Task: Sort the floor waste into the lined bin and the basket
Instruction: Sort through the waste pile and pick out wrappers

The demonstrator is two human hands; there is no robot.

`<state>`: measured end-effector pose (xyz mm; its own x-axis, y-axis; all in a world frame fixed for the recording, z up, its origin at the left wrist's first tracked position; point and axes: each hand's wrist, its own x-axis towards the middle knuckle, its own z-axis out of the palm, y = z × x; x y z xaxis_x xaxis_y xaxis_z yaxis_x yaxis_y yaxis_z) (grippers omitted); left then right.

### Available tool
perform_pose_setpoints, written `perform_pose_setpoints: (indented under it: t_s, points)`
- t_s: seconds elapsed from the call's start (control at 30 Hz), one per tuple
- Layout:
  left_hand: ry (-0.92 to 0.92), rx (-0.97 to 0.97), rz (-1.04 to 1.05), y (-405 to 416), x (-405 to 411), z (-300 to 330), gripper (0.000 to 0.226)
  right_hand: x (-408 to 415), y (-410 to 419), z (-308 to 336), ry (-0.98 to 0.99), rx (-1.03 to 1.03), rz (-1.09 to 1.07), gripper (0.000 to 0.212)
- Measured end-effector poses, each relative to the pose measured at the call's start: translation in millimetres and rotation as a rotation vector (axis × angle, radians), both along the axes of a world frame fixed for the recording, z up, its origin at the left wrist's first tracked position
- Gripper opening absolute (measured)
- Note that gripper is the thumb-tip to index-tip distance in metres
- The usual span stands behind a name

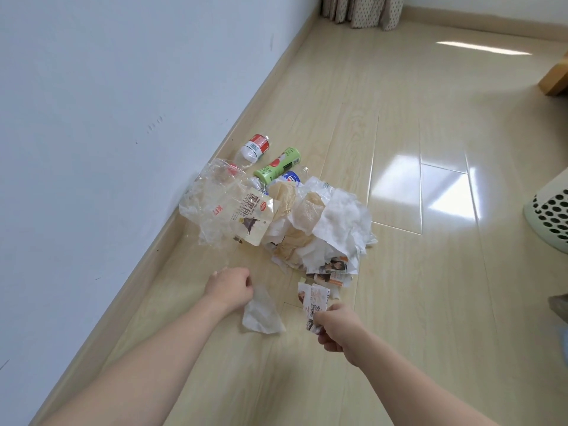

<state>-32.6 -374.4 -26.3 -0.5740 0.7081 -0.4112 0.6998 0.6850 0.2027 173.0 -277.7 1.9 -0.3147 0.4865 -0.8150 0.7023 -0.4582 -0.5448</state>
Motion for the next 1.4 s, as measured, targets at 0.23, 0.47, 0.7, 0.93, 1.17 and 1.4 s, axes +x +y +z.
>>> perform_pose_setpoints:
  t_s: [0.23, 0.47, 0.7, 0.93, 1.17, 1.4]
  points:
    - [-0.468, 0.396, 0.354, -14, -8, 45, 0.013, 8, 13, 21, 0.026, 0.050, 0.070, 0.014]
    - [-0.470, 0.302, 0.319, 10, -7, 80, 0.014, 33, 38, 53, 0.051, 0.112, 0.110, 0.011]
    - [-0.200, -0.142, 0.302, -3, 28, 45, 0.026, 66, 43, 65, 0.020, 0.147, 0.106, 0.011]
    - [-0.187, -0.182, 0.269, -20, 41, 12, 0.020, 46, 18, 47, 0.010, 0.077, 0.163, 0.010]
    - [-0.501, -0.115, 0.305, -3, 1, 86, 0.009, 28, 28, 66, 0.013, 0.112, 0.342, 0.020]
    - [-0.522, -0.011, -0.119, 100, 72, 194, 0.014, 73, 111, 146, -0.084, 0.407, 0.403, 0.016]
